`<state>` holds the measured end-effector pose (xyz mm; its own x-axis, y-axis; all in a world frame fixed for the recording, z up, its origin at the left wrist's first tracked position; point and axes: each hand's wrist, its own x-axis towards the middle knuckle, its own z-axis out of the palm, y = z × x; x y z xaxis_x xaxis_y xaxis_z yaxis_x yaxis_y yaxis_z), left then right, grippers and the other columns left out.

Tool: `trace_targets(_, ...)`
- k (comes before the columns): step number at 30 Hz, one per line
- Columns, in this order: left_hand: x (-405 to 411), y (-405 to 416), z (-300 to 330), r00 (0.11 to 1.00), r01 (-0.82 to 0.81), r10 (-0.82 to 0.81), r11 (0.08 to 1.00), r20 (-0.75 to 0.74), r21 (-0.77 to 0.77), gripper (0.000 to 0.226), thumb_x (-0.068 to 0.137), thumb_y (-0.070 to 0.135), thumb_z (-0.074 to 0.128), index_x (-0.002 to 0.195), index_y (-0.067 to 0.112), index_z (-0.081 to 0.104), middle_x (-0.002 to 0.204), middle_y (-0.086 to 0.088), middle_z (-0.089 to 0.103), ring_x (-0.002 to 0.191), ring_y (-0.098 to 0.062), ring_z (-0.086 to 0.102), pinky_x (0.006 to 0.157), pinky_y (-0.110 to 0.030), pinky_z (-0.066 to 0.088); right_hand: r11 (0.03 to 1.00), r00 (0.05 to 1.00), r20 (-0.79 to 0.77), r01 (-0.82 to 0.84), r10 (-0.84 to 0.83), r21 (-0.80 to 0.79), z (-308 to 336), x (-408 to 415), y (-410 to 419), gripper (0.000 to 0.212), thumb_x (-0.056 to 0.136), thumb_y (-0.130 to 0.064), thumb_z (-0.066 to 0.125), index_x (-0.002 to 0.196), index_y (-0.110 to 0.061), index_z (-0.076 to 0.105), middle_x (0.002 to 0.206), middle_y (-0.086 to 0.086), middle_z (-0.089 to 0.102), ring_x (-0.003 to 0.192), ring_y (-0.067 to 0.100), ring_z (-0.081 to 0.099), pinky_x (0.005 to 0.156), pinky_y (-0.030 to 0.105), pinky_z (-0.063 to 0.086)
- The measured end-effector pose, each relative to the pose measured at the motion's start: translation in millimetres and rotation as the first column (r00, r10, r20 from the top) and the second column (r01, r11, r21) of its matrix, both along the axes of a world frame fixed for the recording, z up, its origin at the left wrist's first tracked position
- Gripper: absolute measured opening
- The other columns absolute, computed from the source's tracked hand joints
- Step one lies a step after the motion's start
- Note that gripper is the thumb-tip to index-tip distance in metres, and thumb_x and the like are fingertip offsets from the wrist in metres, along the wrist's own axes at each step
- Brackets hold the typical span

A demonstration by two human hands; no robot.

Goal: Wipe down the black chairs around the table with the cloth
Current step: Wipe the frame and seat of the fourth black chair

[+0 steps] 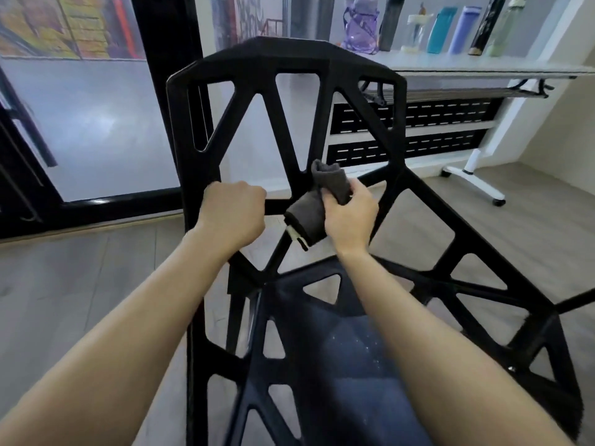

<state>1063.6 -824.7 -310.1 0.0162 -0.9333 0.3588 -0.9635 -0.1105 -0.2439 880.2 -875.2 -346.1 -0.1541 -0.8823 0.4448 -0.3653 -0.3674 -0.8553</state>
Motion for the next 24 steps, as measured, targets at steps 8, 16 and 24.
trace_targets(8,6.6,-2.9,-7.1,0.999,0.028,-0.03,0.998,-0.035,-0.056,0.011,0.093,0.018,0.059,0.085,0.021,0.066,0.066,0.003,0.055,0.058,-0.021,0.052,0.053,-0.03,0.025,0.951,0.947,-0.222,-0.175,0.234,0.255,-37.8,-2.9,17.1,0.008,0.092,-0.024,0.079,0.084,-0.025,0.076,0.08,-0.009,0.073,0.077,0.007,0.069,0.065,0.025,0.054)
trace_targets(16,3.3,1.1,-4.9,0.998,0.051,-0.053,0.997,-0.042,-0.059,0.012,0.087,0.015,0.058,0.076,0.019,0.059,0.066,0.001,0.054,0.059,-0.023,0.054,0.055,-0.031,0.031,0.935,0.881,-0.331,-0.275,0.338,0.222,-92.4,11.8,72.9,0.05,0.097,-0.011,0.069,0.144,-0.024,0.066,0.122,-0.012,0.061,0.107,-0.002,0.056,0.098,0.003,0.041)
trace_targets(24,4.7,1.4,-6.8,0.998,0.053,-0.055,0.997,-0.025,-0.058,0.013,0.089,0.012,0.056,0.079,0.017,0.063,0.064,0.0,0.054,0.055,-0.02,0.048,0.051,-0.03,0.023,0.877,0.385,-0.848,-0.448,0.364,0.173,-88.3,-67.7,21.4,0.059,0.07,-0.005,0.061,0.124,-0.024,0.078,0.131,0.001,0.059,0.123,0.028,0.05,0.111,0.046,0.047)
